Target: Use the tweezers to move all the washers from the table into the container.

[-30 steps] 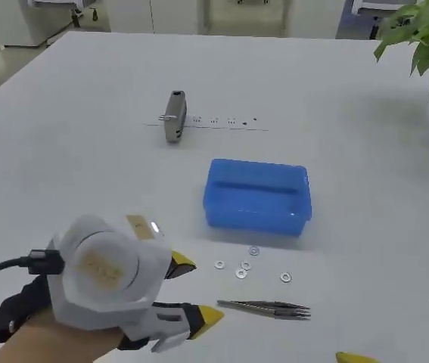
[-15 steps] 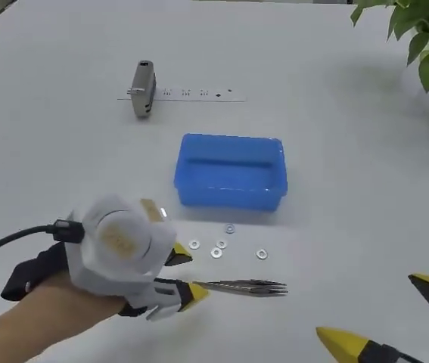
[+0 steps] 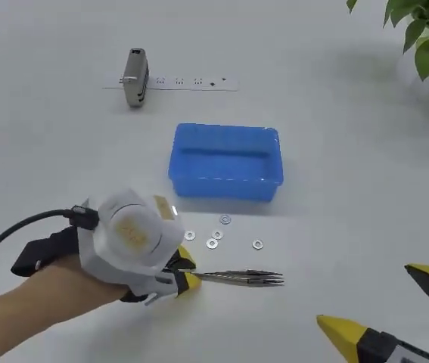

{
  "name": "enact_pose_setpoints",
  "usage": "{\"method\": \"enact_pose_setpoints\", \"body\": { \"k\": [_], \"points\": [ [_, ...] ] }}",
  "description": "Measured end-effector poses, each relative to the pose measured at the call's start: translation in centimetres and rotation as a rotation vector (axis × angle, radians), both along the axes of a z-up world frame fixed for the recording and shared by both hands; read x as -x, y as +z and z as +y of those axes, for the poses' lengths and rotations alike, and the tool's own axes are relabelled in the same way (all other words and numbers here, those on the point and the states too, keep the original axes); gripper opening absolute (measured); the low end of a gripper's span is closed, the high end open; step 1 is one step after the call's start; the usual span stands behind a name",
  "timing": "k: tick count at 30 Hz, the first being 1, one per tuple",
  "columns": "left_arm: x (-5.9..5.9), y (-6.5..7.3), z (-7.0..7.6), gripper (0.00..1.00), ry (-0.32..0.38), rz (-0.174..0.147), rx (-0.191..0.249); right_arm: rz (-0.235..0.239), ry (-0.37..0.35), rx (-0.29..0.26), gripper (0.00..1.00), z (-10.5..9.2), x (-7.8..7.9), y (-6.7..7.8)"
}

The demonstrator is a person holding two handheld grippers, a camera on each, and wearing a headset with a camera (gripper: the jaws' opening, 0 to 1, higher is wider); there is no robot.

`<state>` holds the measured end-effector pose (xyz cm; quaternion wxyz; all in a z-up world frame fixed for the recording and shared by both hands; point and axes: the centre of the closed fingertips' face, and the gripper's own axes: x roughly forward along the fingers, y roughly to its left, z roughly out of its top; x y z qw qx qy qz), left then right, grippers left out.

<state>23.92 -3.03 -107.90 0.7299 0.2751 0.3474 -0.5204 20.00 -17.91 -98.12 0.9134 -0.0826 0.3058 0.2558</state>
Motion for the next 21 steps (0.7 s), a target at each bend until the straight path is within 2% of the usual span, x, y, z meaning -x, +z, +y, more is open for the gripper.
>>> {"method": "enact_pose_setpoints", "body": {
  "k": [2, 5, 10, 12, 15, 21],
  "points": [
    [0.4, 0.0, -0.1, 0.0, -0.019, -0.017, -0.017, -0.005, -0.002, -0.001, 0.66, 0.0, 0.0, 0.1],
    [0.7, 0.1, -0.2, 0.0, -0.021, -0.005, -0.019, -0.01, -0.005, -0.002, 0.65, -0.1, 0.0, 0.2],
    [1.2, 0.3, -0.3, 0.0, -0.027, -0.012, -0.023, -0.019, -0.008, 0.002, 0.64, -0.1, -0.1, 0.3],
    [1.5, 0.8, -0.5, 0.0, -0.021, -0.009, -0.01, -0.021, -0.004, 0.001, 0.64, -0.1, 0.0, 0.4],
    [1.8, 1.9, -0.7, 0.0, -0.019, -0.024, 0.009, -0.021, 0.007, 0.003, 0.63, 0.1, 0.0, 0.3],
    [2.6, 5.1, -1.6, 0.0, 0.019, -0.049, 0.102, -0.017, 0.042, 0.004, 0.62, 0.7, 0.3, 0.3]
  ]
}}
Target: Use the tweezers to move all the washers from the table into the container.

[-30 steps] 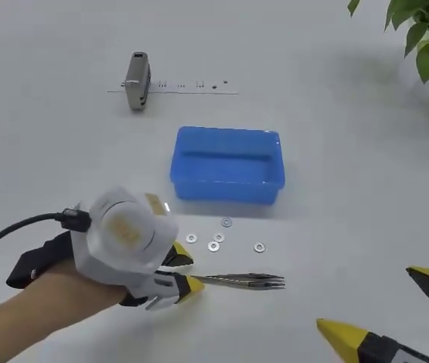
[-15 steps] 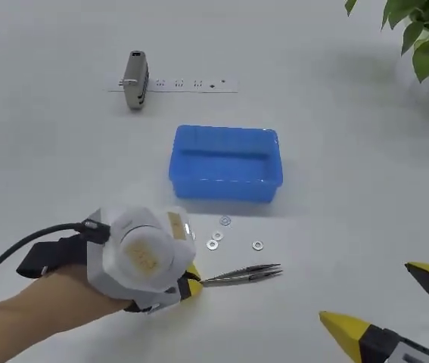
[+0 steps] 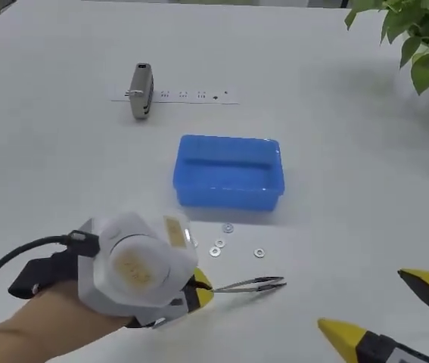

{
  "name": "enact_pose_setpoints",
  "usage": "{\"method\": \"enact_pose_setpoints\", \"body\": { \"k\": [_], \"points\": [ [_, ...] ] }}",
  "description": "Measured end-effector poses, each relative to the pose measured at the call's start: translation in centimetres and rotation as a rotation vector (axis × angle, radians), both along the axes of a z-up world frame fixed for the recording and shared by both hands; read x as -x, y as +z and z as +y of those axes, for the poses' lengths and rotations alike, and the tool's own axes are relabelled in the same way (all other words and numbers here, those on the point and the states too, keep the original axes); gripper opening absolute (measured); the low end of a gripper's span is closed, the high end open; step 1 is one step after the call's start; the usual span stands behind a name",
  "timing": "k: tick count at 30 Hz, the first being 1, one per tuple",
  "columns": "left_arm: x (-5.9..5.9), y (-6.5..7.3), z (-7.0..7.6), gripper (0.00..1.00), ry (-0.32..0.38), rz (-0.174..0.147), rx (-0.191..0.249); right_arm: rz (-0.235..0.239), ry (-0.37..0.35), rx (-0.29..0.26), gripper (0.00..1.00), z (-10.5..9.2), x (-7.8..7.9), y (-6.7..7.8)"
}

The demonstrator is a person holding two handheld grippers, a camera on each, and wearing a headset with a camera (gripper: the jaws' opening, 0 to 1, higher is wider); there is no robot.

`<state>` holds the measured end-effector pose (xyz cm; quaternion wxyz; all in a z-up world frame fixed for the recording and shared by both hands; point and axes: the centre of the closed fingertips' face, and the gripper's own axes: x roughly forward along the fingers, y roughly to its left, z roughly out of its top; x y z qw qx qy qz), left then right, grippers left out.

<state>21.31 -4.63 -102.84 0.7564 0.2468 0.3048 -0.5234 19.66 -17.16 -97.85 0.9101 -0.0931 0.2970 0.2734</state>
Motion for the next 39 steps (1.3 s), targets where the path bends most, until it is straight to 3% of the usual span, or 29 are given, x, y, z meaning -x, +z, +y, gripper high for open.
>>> {"method": "enact_pose_setpoints", "body": {
  "k": [4, 11, 21, 24, 27, 30, 32, 34, 36, 39],
  "points": [
    [0.5, 1.8, -0.4, 0.0, 0.024, -0.019, 0.046, -0.001, 0.027, 0.002, 0.61, 0.5, 0.2, 0.0],
    [1.7, 4.3, -0.8, 0.0, 0.059, -0.023, 0.118, 0.0, 0.072, 0.012, 0.58, 1.2, 0.6, 0.0],
    [2.5, 6.5, -1.0, 0.0, 0.072, -0.031, 0.161, -0.01, 0.16, 0.038, 0.54, 2.7, 1.2, 0.0],
    [2.9, 7.9, -0.9, 0.0, 0.048, -0.04, 0.168, 0.003, 0.221, 0.017, 0.45, 3.9, 1.4, 0.1],
    [3.6, 9.4, -1.0, 0.0, 0.001, -0.051, 0.182, 0.06, 0.362, -0.065, 0.4, 7.2, 2.3, 0.9],
    [4.5, 11.0, -1.0, 0.0, -0.046, -0.064, 0.184, 0.084, 0.518, -0.042, 0.38, 9.4, 3.3, 1.6],
    [5.3, 12.0, -1.1, 0.0, -0.084, -0.055, 0.19, 0.072, 0.579, -0.041, 0.34, 10.2, 3.6, 2.2],
    [5.9, 12.5, -1.1, 0.0, -0.111, -0.046, 0.167, 0.066, 0.648, -0.024, 0.32, 10.9, 4.0, 2.9],
    [6.2, 12.7, -0.8, 0.0, -0.148, -0.061, 0.12, 0.056, 0.701, -0.023, 0.29, 11.5, 4.4, 3.6],
    [6.8, 13.4, -1.0, 0.0, -0.173, -0.068, 0.116, 0.065, 0.771, -0.01, 0.23, 12.1, 5.2, 4.1]
  ]
}}
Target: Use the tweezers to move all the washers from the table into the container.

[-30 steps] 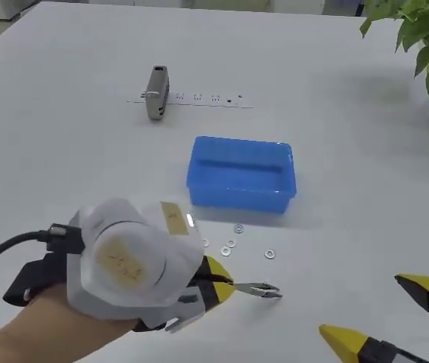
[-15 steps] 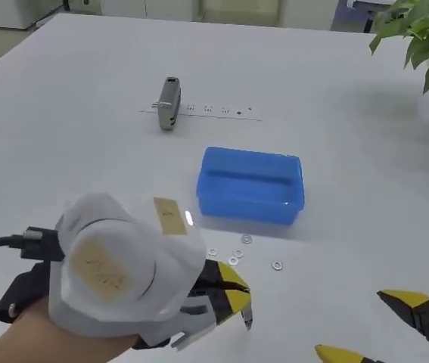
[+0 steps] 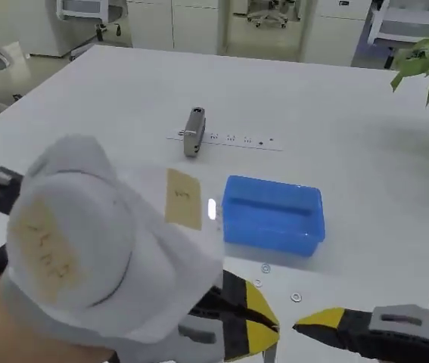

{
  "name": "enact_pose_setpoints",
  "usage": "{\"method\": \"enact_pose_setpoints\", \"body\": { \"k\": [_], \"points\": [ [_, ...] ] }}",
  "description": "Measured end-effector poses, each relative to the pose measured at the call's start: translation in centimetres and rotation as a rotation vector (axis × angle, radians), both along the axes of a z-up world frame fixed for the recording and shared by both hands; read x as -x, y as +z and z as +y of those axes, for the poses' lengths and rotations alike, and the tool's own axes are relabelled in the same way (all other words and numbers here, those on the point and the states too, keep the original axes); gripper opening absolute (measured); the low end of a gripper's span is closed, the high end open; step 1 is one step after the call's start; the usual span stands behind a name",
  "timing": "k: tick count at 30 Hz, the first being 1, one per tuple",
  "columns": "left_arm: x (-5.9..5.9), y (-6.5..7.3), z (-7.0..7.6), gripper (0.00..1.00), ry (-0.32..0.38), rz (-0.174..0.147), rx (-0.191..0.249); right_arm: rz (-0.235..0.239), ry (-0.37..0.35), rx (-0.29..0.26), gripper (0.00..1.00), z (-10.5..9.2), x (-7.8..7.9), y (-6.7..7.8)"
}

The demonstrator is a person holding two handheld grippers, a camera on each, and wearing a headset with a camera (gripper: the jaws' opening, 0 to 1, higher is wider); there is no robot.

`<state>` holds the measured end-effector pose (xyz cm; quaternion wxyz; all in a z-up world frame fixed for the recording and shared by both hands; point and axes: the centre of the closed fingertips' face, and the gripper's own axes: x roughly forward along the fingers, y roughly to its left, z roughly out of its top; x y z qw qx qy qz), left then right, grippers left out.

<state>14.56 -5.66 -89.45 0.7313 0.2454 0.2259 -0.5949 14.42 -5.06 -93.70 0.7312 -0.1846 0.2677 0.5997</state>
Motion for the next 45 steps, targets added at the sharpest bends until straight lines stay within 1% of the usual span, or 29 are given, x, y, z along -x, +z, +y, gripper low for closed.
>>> {"method": "enact_pose_setpoints", "body": {
  "k": [1, 2, 3, 4, 6, 9, 12, 15, 18, 20, 21, 22, 24, 26, 29, 33, 35, 36, 37, 38, 39, 41, 42, 44, 45],
  "points": [
    [0.2, 0.2, -0.1, 0.0, -0.009, 0.004, -0.002, -0.012, 0.025, -0.004, 0.21, 0.3, 0.3, 0.3],
    [0.3, 0.3, -0.1, 0.0, -0.015, 0.006, -0.004, -0.019, 0.038, 0.001, 0.2, 0.4, 0.4, 0.4],
    [0.6, 0.4, -0.2, 0.0, -0.024, 0.009, -0.002, -0.036, 0.062, 0.014, 0.19, 0.5, 0.6, 0.5],
    [0.7, 0.6, -0.2, 0.0, -0.03, 0.017, 0.004, -0.047, 0.077, 0.017, 0.18, 0.7, 0.7, 0.6],
    [1.2, 0.8, -0.4, 0.0, -0.042, 0.031, 0.012, -0.054, 0.112, 0.026, 0.17, 0.9, 1.1, 0.7],
    [1.6, 1.2, -0.5, 0.0, -0.057, 0.027, 0.009, -0.058, 0.139, 0.028, 0.16, 1.2, 1.5, 0.8],
    [1.9, 1.4, -0.6, 0.0, -0.064, 0.049, 0.023, -0.061, 0.166, 0.039, 0.12, 1.4, 2.0, 0.6],
    [2.0, 1.5, -0.5, 0.0, -0.069, 0.043, 0.014, -0.059, 0.173, 0.04, 0.09, 1.5, 2.2, 0.6],
    [2.3, 1.6, -0.5, 0.0, -0.08, 0.048, 0.009, -0.06, 0.18, 0.037, 0.07, 1.5, 2.3, 0.7],
    [2.5, 1.6, -0.4, 0.0, -0.092, 0.048, -0.002, -0.065, 0.183, 0.034, 0.04, 1.6, 2.3, 0.9],
    [2.5, 1.6, -0.5, 0.0, -0.094, 0.043, -0.002, -0.063, 0.187, 0.036, 0.04, 1.6, 2.4, 0.9],
    [2.6, 1.7, -0.5, 0.0, -0.097, 0.047, -0.004, -0.064, 0.192, 0.036, 0.04, 1.6, 2.5, 0.9],
    [2.7, 1.7, -0.5, 0.0, -0.098, 0.052, -0.003, -0.067, 0.199, 0.037, 0.03, 1.7, 2.6, 1.0],
    [2.7, 1.9, -0.6, 0.0, -0.097, 0.059, 0.008, -0.073, 0.206, 0.035, 0.03, 1.7, 2.7, 1.2],
    [2.7, 2.2, -0.5, 0.0, -0.095, 0.057, 0.013, -0.063, 0.196, 0.029, 0.02, 1.8, 2.7, 1.4],
    [2.7, 2.5, -0.4, 0.0, -0.092, 0.047, 0.027, -0.067, 0.199, 0.031, 0.01, 1.9, 2.6, 1.8],
    [2.4, 2.9, -0.3, 0.0, -0.068, 0.028, 0.05, -0.097, 0.2, 0.036, 0.01, 1.9, 2.4, 2.1],
    [2.2, 3.0, -0.2, 0.0, -0.056, 0.023, 0.058, -0.106, 0.199, 0.039, 0.01, 1.9, 2.3, 2.2],
    [1.9, 3.2, -0.1, 0.0, -0.023, 0.016, 0.07, -0.112, 0.197, 0.041, 0.01, 1.9, 2.2, 2.3],
    [1.7, 3.3, 0.0, 0.0, 0.001, 0.021, 0.079, -0.115, 0.195, 0.041, 0.0, 1.9, 2.1, 2.4],
    [1.5, 3.4, 0.1, 0.0, 0.037, 0.03, 0.1, -0.12, 0.192, 0.043, 0.0, 1.9, 1.9, 2.5],
    [1.1, 3.9, 0.1, 0.0, 0.081, 0.019, 0.137, -0.131, 0.183, 0.042, 0.0, 1.8, 1.6, 2.8],
    [1.0, 4.3, 0.0, 0.0, 0.111, 0.014, 0.166, -0.131, 0.173, 0.041, 0.0, 1.8, 1.3, 3.0],
    [0.6, 5.0, 0.0, 0.04, 0.177, 0.001, 0.214, -0.133, 0.16, 0.032, 0.0, 1.7, 1.0, 3.3],
    [0.5, 5.2, 0.1, 0.06, 0.201, 0.001, 0.235, -0.137, 0.157, 0.031, 0.0, 1.7, 0.9, 3.4]
  ]
}}
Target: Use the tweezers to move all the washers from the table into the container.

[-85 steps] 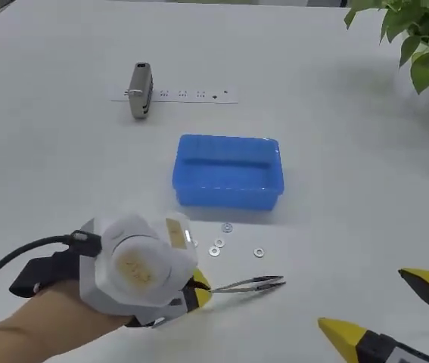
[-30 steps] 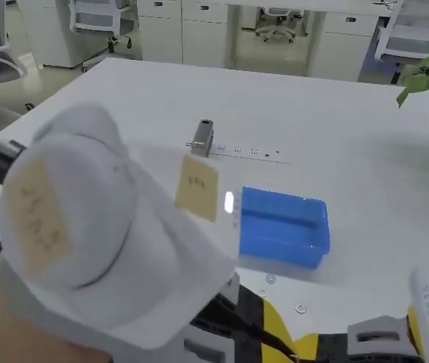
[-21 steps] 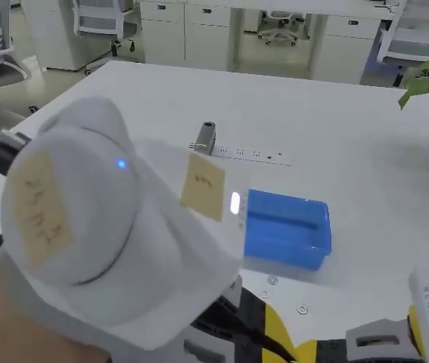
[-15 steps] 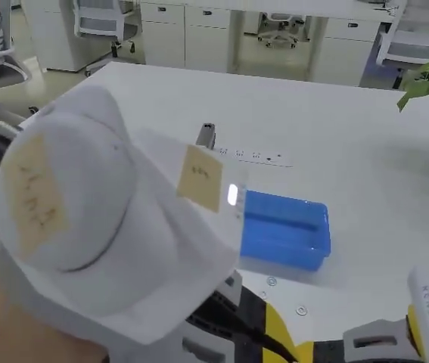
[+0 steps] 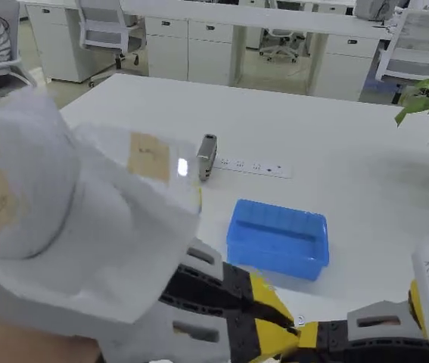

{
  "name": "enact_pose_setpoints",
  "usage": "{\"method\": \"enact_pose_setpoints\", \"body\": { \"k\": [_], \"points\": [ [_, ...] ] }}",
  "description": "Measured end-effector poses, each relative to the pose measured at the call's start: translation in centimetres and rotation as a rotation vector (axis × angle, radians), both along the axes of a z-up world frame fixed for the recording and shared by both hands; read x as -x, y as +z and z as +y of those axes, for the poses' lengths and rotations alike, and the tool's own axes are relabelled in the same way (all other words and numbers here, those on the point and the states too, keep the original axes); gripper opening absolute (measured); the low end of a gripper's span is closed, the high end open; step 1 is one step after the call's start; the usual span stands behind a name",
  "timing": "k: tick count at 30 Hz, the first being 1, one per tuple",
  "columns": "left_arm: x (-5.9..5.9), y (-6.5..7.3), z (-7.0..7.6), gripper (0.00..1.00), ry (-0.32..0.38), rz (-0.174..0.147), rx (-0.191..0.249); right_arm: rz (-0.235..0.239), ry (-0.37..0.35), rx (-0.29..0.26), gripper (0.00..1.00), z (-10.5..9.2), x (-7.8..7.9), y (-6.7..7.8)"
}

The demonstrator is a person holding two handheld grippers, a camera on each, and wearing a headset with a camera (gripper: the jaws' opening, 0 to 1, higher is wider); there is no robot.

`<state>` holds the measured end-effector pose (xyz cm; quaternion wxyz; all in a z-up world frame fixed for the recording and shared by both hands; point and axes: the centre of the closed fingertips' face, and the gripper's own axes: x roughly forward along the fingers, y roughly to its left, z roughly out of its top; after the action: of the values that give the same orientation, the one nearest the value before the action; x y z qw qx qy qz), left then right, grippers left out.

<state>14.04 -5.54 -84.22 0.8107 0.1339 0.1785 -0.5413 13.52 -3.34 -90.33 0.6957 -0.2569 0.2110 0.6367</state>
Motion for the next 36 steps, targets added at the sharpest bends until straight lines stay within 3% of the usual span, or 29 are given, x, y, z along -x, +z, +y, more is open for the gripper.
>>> {"method": "enact_pose_setpoints", "body": {
  "k": [4, 10, 14, 16, 17, 22, 25, 27, 32, 36],
  "points": [
    [-1.2, 0.5, 1.9, 0.19, 0.181, -0.031, 0.064, -0.009, -0.025, -0.024, 0.0, 0.3, -0.6, 0.6],
    [-2.1, -0.6, 6.3, 0.32, 0.411, 0.004, 0.11, 0.0, -0.086, -0.074, 0.0, 0.7, -2.0, 0.9],
    [-2.3, -2.7, 9.7, 0.43, 0.557, 0.004, 0.094, 0.01, -0.138, -0.104, 0.01, 0.9, -3.4, 0.9],
    [-2.1, -3.6, 10.9, 0.44, 0.614, 0.032, 0.12, 0.015, -0.163, -0.119, 0.01, 1.0, -4.3, 0.8],
    [-2.0, -4.0, 11.1, 0.45, 0.625, 0.046, 0.128, 0.021, -0.182, -0.132, 0.01, 1.0, -4.9, 0.7],
    [-2.0, -5.5, 12.6, 0.43, 0.682, 0.03, 0.122, 0.031, -0.24, -0.163, 0.01, 1.0, -7.3, 0.1],
    [-2.3, -6.4, 12.7, 0.51, 0.707, 0.075, 0.17, 0.023, -0.275, -0.18, 0.01, 1.1, -8.8, -0.2],
    [-2.6, -6.6, 12.8, 0.54, 0.723, 0.056, 0.179, 0.036, -0.299, -0.197, 0.01, 1.3, -9.7, -0.3],
    [-3.5, -7.8, 13.6, 0.55, 0.773, 0.035, 0.135, 0.03, -0.337, -0.21, 0.02, 1.9, -11.7, -0.9],
    [-3.4, -8.9, 13.7, 0.58, 0.774, 0.075, 0.124, 0.038, -0.357, -0.206, 0.02, 2.3, -12.9, -2.1]
  ]
}}
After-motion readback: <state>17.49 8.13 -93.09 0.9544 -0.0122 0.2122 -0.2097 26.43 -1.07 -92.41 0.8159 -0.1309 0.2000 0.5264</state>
